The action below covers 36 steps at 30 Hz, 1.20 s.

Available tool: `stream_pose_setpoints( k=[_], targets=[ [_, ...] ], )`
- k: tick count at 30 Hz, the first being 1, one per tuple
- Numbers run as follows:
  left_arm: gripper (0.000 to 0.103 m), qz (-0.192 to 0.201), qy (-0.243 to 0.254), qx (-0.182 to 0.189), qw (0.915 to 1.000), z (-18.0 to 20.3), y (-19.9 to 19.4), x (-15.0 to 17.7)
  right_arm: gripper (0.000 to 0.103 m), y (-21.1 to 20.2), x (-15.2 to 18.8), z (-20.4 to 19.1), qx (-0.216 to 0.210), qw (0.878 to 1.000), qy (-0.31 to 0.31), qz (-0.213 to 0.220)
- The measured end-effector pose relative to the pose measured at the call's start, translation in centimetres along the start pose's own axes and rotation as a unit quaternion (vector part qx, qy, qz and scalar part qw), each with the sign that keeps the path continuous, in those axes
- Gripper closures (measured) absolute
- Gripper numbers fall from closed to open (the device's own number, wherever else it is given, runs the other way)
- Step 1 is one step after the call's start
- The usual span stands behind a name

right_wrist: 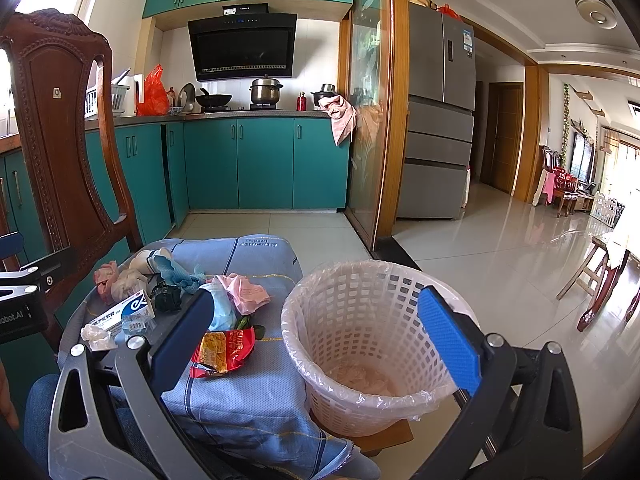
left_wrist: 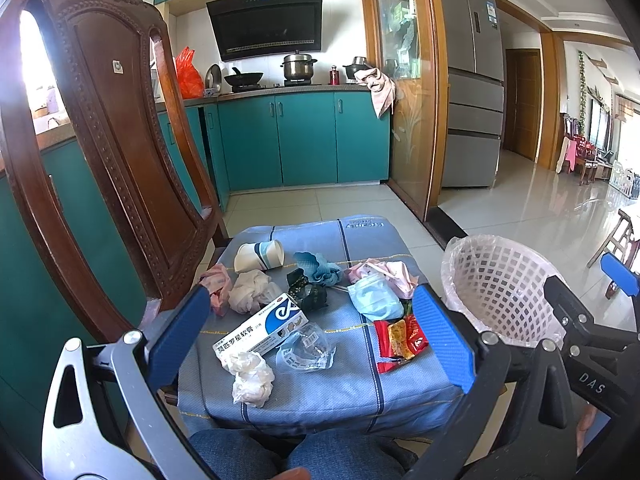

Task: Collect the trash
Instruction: 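Move both tools toward the trash items on the blue table, then grasp the red snack wrapper with the right tool while the left tool grasps the crumpled tissue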

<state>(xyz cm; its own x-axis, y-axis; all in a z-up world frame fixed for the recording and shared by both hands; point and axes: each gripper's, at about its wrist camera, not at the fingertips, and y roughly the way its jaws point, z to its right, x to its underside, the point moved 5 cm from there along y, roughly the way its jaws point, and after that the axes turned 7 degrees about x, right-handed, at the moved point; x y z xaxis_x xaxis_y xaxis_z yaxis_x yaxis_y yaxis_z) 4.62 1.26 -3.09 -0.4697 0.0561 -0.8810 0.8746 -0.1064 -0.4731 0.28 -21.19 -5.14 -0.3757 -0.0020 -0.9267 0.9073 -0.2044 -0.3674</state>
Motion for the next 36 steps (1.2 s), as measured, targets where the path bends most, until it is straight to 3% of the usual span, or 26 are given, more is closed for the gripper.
stream_pose_setpoints(
  k=[7, 13, 15, 20, 24, 31, 36],
  targets=[
    [0.002, -0.007, 0.000, -0.004, 1.0000, -0.7, 0.3, 0.1, 0.003, 0.0, 0.0, 0.1, 0.001, 1.000, 0.001, -0.001],
    [0.002, -0.014, -0.025, -0.033, 0.9991, -4.0, 1.5, 0.1, 0.003, 3.2, 1.2, -1.1, -0.016, 0.998, -0.021, -0.065],
    [0.002, -0.044, -0.024, -0.050, 0.9975, -6.0, 2.7, 0.9, 0.003, 3.8, 1.8, -1.5, -0.011, 0.997, -0.029, -0.070],
    [0.003, -0.070, -0.050, -0.037, 0.9956, -9.2, 3.8, 2.8, 0.003, 5.4, 3.2, -4.5, -0.096, 0.990, -0.041, -0.096],
    [0.008, -0.100, -0.056, -0.055, 0.9919, -11.2, 4.8, 4.1, 0.008, 7.1, 4.8, -8.2, -0.134, 0.980, -0.076, -0.124],
    [0.004, -0.182, -0.074, -0.030, 0.9801, -11.9, 7.5, 7.4, 0.008, 12.3, 8.7, -12.4, -0.143, 0.966, -0.107, -0.188],
    [0.003, -0.233, -0.070, -0.017, 0.9700, -10.6, 10.2, 9.3, 0.008, 13.9, 9.4, -13.1, -0.119, 0.965, -0.138, -0.187]
  ],
)
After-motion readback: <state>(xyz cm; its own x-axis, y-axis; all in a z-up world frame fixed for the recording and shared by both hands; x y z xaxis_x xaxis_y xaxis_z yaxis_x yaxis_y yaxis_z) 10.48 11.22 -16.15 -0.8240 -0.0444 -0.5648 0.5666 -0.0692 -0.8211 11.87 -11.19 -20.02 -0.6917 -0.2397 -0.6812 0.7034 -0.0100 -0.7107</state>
